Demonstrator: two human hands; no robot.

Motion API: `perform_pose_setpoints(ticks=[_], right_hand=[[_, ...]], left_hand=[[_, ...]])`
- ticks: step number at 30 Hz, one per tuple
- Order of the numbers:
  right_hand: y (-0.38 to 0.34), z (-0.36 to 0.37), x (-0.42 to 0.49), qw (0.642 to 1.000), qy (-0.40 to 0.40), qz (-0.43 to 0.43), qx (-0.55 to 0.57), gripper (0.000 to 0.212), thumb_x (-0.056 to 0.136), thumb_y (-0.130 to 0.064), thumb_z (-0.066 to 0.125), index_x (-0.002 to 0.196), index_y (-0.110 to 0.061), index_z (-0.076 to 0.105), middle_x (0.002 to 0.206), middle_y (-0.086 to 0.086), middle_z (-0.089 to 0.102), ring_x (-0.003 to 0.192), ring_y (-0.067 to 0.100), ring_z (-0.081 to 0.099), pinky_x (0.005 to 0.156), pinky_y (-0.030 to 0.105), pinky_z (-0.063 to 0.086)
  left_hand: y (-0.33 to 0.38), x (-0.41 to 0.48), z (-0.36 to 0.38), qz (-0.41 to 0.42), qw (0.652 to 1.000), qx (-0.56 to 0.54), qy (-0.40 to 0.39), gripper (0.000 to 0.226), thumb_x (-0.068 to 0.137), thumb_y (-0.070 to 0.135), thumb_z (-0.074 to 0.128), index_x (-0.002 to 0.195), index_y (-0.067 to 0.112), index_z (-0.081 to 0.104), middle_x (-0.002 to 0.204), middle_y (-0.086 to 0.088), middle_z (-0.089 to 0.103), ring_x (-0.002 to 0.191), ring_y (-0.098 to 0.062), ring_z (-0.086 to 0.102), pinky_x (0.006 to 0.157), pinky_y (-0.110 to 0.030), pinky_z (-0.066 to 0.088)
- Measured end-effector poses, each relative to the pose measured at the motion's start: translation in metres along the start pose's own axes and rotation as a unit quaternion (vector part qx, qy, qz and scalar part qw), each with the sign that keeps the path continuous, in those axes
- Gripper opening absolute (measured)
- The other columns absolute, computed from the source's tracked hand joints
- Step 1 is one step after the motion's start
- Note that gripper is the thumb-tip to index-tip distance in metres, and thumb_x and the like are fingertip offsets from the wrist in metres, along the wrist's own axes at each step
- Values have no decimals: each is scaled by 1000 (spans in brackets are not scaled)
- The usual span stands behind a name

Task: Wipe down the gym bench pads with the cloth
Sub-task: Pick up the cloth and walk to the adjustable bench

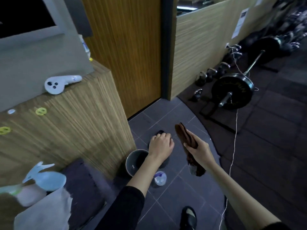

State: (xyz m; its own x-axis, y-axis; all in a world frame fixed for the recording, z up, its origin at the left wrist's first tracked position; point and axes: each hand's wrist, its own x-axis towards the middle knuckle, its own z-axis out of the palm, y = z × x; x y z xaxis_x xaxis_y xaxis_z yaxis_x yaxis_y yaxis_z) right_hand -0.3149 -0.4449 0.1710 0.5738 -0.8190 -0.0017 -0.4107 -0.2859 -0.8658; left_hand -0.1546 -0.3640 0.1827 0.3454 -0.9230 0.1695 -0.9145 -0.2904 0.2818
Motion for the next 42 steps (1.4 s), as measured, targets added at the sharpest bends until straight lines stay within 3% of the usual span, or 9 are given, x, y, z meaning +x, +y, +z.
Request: perform_pose_setpoints(ticks=[5,10,15,18,23,27,31,37,42], right_hand=[[24,-59,25,999,41,19,1,59,87,-12,65,139,-33,45,123,-21,58,112,-4,53,85,4,40],[57,-128,55,995,93,42,4,61,85,-14,66,136,-41,46,122,-24,59,113,-6,54,94,18,44],[88,-198,81,986,144,79,-4,62,84,-14,66,134,-45,47,112,-23,64,102,-7,58,78,5,42],[107,-233,93,980,172,97,-12,62,84,-15,66,134,-43,47,116,-22,64,106,-5,58,82,9,44],[143,-288,109,967,222,128,-8,61,83,-18,66,133,-46,47,119,-21,63,110,-6,56,91,19,46],[172,-328,125,953,262,152,1,62,82,-16,66,133,-46,47,121,-23,62,113,-8,54,96,21,44],[201,-372,148,939,296,174,2,62,81,-13,66,133,-43,49,123,-24,61,113,-11,52,97,17,42],[240,-445,195,918,337,207,-6,59,83,-21,67,133,-46,47,123,-21,61,114,-7,53,96,16,42],[264,-499,224,896,384,221,5,58,84,-22,67,133,-46,47,123,-22,61,114,-7,53,93,12,40]], left_hand=[[52,59,22,51,999,-4,-9,27,94,27,43,102,9,61,101,-9,66,94,-29,59,82,-39,43],[116,124,48,101,995,-14,-19,29,96,26,43,107,6,61,105,-11,65,98,-29,59,84,-39,42],[182,188,77,142,989,-33,-32,27,93,25,47,101,4,61,100,-14,65,94,-34,59,82,-40,44],[219,221,95,171,983,-39,-47,27,94,26,45,102,5,60,100,-13,64,96,-33,58,81,-40,44],[278,273,128,225,971,-59,-52,32,85,29,43,93,5,64,89,-14,65,85,-35,60,70,-40,48],[324,316,156,273,960,-22,-50,16,75,26,60,73,11,64,68,-7,62,63,-29,62,51,-33,48],[371,364,182,317,947,-15,-48,16,68,25,72,69,13,63,63,-3,61,57,-25,60,46,-29,45],[448,446,215,369,928,-15,-58,16,72,24,71,71,11,62,67,-4,62,61,-27,62,49,-30,47],[508,500,239,413,905,-53,-89,24,89,29,52,92,9,63,90,-9,66,85,-32,61,69,-39,47]])
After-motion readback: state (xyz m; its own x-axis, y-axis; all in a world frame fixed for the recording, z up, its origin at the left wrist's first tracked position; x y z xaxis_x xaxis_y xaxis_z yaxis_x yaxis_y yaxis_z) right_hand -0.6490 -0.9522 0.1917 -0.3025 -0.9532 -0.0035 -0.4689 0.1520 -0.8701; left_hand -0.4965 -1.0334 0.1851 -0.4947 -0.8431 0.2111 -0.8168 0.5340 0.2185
